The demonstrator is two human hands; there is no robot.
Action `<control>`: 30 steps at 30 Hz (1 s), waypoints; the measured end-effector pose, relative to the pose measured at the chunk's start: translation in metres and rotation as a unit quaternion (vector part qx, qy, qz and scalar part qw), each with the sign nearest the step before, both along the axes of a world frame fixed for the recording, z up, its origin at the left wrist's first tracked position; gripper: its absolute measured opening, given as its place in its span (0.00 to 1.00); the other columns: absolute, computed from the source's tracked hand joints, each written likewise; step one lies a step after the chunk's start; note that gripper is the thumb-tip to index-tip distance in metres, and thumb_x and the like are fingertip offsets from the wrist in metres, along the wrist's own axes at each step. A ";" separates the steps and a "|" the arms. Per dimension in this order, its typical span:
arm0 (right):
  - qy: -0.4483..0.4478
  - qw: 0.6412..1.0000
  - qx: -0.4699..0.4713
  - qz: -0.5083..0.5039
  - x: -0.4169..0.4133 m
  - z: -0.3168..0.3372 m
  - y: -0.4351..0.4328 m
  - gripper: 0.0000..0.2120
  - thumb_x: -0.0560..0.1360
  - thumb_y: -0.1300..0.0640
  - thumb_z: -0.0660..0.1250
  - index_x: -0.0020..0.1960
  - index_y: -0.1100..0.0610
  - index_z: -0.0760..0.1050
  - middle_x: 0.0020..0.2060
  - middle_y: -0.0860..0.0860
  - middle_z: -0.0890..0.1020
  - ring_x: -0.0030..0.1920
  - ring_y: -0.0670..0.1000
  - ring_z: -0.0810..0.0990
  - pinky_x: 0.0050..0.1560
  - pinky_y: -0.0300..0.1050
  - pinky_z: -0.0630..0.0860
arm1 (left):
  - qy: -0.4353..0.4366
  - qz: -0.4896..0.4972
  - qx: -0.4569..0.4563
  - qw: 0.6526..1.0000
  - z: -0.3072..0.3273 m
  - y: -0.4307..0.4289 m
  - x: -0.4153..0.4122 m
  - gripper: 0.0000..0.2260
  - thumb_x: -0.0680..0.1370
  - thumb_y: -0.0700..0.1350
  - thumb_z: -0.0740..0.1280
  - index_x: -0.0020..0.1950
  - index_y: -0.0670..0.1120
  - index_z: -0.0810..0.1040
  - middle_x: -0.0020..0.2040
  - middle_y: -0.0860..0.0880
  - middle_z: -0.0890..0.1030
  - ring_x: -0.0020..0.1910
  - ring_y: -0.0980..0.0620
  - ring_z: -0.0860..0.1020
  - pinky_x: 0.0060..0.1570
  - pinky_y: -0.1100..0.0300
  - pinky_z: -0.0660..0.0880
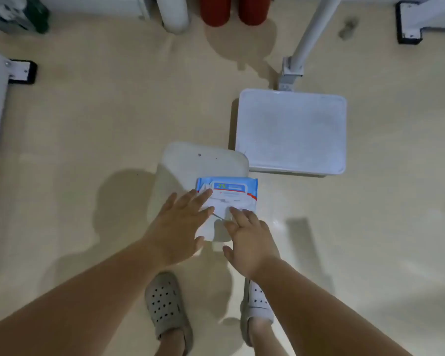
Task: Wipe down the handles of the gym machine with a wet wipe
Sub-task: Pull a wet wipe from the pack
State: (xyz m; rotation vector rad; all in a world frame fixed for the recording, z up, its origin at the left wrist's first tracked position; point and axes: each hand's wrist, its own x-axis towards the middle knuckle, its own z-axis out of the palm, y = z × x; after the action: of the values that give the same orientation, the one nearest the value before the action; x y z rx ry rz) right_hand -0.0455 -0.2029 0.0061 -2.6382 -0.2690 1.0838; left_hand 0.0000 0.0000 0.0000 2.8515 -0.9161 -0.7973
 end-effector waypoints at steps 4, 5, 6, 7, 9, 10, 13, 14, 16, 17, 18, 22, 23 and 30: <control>-0.007 0.999 -0.034 0.034 -0.005 -0.026 0.002 0.35 0.80 0.50 0.63 0.83 0.47 0.50 0.83 0.50 0.39 0.82 0.61 0.37 0.80 0.60 0.43 | 0.014 -0.020 0.007 1.000 -0.013 0.004 0.007 0.35 0.68 0.56 0.74 0.75 0.51 0.73 0.81 0.51 0.62 0.76 0.44 0.69 0.69 0.36 0.70; -0.004 0.998 -0.044 0.038 -0.006 -0.031 0.003 0.36 0.80 0.51 0.63 0.83 0.47 0.48 0.83 0.50 0.37 0.82 0.61 0.35 0.80 0.61 0.40 | 0.021 -0.025 0.004 0.999 -0.015 0.003 0.008 0.35 0.69 0.56 0.73 0.76 0.52 0.71 0.82 0.52 0.60 0.77 0.44 0.68 0.70 0.37 0.68; -0.005 0.998 -0.051 0.042 -0.009 -0.035 0.004 0.36 0.80 0.52 0.62 0.83 0.48 0.47 0.82 0.49 0.35 0.82 0.60 0.34 0.79 0.61 0.38 | 0.028 -0.023 0.002 0.999 -0.017 0.004 0.008 0.35 0.71 0.56 0.71 0.77 0.52 0.69 0.82 0.53 0.55 0.78 0.44 0.66 0.72 0.37 0.66; -0.006 0.997 -0.059 0.041 -0.010 -0.038 0.005 0.36 0.81 0.52 0.62 0.83 0.50 0.47 0.82 0.48 0.34 0.81 0.60 0.33 0.79 0.61 0.37 | 0.030 -0.023 0.005 0.999 -0.017 0.003 0.009 0.35 0.72 0.56 0.70 0.79 0.52 0.67 0.82 0.55 0.51 0.79 0.44 0.64 0.73 0.37 0.64; -0.012 0.997 -0.067 0.033 -0.008 -0.039 0.006 0.36 0.81 0.52 0.59 0.83 0.53 0.45 0.82 0.47 0.34 0.81 0.59 0.33 0.79 0.61 0.36 | 0.036 -0.022 0.012 0.999 -0.014 0.000 0.013 0.36 0.75 0.56 0.68 0.81 0.50 0.62 0.81 0.56 0.44 0.81 0.44 0.60 0.75 0.38 0.59; -0.012 0.997 -0.067 0.032 -0.007 -0.039 0.006 0.36 0.82 0.52 0.58 0.83 0.54 0.44 0.82 0.47 0.34 0.81 0.58 0.33 0.79 0.62 0.37 | 0.052 -0.022 0.021 0.998 -0.013 -0.002 0.017 0.37 0.77 0.57 0.66 0.83 0.50 0.56 0.81 0.57 0.39 0.82 0.45 0.55 0.77 0.39 0.55; -0.020 0.998 -0.048 0.027 -0.007 -0.034 0.009 0.34 0.82 0.52 0.57 0.83 0.57 0.45 0.83 0.48 0.41 0.83 0.56 0.38 0.80 0.61 0.42 | 0.101 -0.016 0.057 0.993 -0.001 -0.008 0.026 0.38 0.80 0.58 0.61 0.84 0.51 0.45 0.82 0.58 0.34 0.83 0.49 0.44 0.80 0.43 0.46; -0.023 0.999 -0.038 0.020 -0.009 -0.031 0.009 0.34 0.82 0.51 0.58 0.83 0.57 0.48 0.83 0.49 0.43 0.83 0.56 0.40 0.80 0.60 0.44 | 0.104 -0.009 0.057 0.993 0.003 -0.011 0.029 0.38 0.80 0.57 0.61 0.84 0.51 0.44 0.83 0.57 0.35 0.83 0.50 0.44 0.80 0.44 0.46; -0.026 0.999 -0.024 0.000 -0.014 -0.024 0.006 0.33 0.81 0.48 0.60 0.82 0.59 0.55 0.83 0.49 0.50 0.83 0.56 0.47 0.80 0.59 0.50 | 0.114 0.001 0.055 0.992 0.009 -0.013 0.032 0.38 0.81 0.58 0.61 0.84 0.50 0.44 0.83 0.57 0.37 0.83 0.51 0.44 0.80 0.45 0.45; -0.023 0.999 -0.021 -0.008 -0.018 -0.019 0.004 0.33 0.80 0.47 0.62 0.80 0.59 0.60 0.83 0.50 0.54 0.83 0.56 0.51 0.79 0.59 0.54 | 0.120 0.000 0.057 0.991 0.012 -0.014 0.033 0.37 0.81 0.58 0.61 0.84 0.51 0.45 0.83 0.57 0.38 0.83 0.52 0.44 0.80 0.46 0.44; -0.028 0.999 -0.023 -0.015 -0.023 -0.013 0.000 0.32 0.78 0.47 0.65 0.78 0.59 0.65 0.82 0.50 0.59 0.82 0.57 0.58 0.77 0.59 0.60 | 0.129 -0.003 0.060 0.990 0.015 -0.015 0.033 0.36 0.81 0.58 0.61 0.84 0.51 0.47 0.83 0.57 0.39 0.83 0.53 0.44 0.80 0.46 0.44; -0.074 0.995 -0.045 -0.042 -0.041 0.001 -0.022 0.33 0.63 0.43 0.76 0.63 0.58 0.81 0.68 0.51 0.79 0.66 0.57 0.81 0.58 0.54 0.81 | 0.148 -0.024 0.053 0.987 0.023 -0.026 0.030 0.27 0.80 0.57 0.62 0.78 0.54 0.62 0.84 0.56 0.45 0.83 0.53 0.46 0.79 0.45 0.46; -0.080 0.995 -0.049 -0.045 -0.044 0.005 -0.027 0.33 0.62 0.43 0.77 0.63 0.58 0.82 0.67 0.50 0.80 0.65 0.56 0.82 0.57 0.53 0.81 | 0.149 -0.033 0.055 0.987 0.024 -0.031 0.029 0.25 0.80 0.57 0.62 0.76 0.53 0.63 0.84 0.55 0.46 0.83 0.53 0.46 0.79 0.45 0.46; -0.108 0.987 -0.090 -0.077 -0.050 0.009 -0.062 0.32 0.64 0.44 0.73 0.65 0.58 0.80 0.67 0.50 0.80 0.66 0.56 0.81 0.57 0.52 0.80 | 0.149 -0.089 0.099 0.980 0.012 -0.060 0.022 0.24 0.81 0.55 0.61 0.75 0.48 0.63 0.84 0.51 0.48 0.83 0.50 0.47 0.80 0.43 0.45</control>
State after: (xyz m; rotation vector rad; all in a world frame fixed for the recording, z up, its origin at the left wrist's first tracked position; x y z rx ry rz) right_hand -0.0958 -0.2644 0.0152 -2.8843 -0.0074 0.8086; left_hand 0.0221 -0.0600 0.0120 2.7212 -1.1121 -1.3637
